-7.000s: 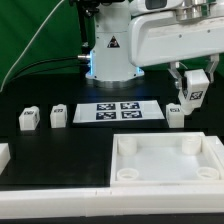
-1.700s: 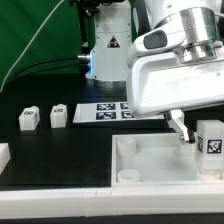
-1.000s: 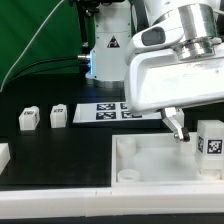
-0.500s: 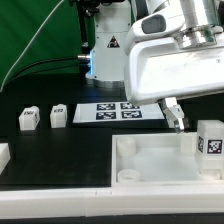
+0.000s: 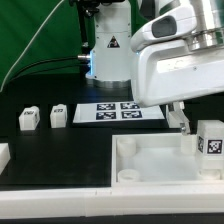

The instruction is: Assemble one leg

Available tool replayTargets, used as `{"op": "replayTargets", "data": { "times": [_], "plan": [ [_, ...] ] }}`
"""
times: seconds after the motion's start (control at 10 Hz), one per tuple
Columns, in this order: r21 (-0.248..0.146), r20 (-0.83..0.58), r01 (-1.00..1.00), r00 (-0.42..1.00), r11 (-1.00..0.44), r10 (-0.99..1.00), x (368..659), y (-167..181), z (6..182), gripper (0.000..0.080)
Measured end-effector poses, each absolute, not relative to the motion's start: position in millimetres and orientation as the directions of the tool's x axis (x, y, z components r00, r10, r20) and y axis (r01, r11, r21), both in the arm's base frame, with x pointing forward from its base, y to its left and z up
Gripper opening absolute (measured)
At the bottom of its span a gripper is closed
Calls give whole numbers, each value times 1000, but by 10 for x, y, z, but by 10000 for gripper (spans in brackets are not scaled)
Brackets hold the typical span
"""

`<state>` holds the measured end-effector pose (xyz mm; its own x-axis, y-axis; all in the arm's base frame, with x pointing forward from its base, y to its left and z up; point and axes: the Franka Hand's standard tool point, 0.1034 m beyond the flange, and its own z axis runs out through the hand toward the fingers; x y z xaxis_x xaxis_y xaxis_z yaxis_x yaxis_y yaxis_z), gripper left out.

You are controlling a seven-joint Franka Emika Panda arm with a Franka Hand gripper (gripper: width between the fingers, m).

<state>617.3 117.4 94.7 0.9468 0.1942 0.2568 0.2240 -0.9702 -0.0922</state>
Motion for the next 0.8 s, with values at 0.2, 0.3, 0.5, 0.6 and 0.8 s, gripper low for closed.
{"op": "replayTargets", "data": {
  "times": [0.2,0.3,0.5,0.6,0.8],
  "plan": [
    [-116,97,211,975,-971,200,6186,1099,967,648],
    [-118,96,199,977,-973,189,6219,1096,984,648],
    [-118,97,200,977,-973,189,6213,1096,972,648],
    [-118,97,200,977,-973,189,6212,1096,971,648],
    [-120,93,178,982,-977,167,6210,1098,969,648]
  ]
}}
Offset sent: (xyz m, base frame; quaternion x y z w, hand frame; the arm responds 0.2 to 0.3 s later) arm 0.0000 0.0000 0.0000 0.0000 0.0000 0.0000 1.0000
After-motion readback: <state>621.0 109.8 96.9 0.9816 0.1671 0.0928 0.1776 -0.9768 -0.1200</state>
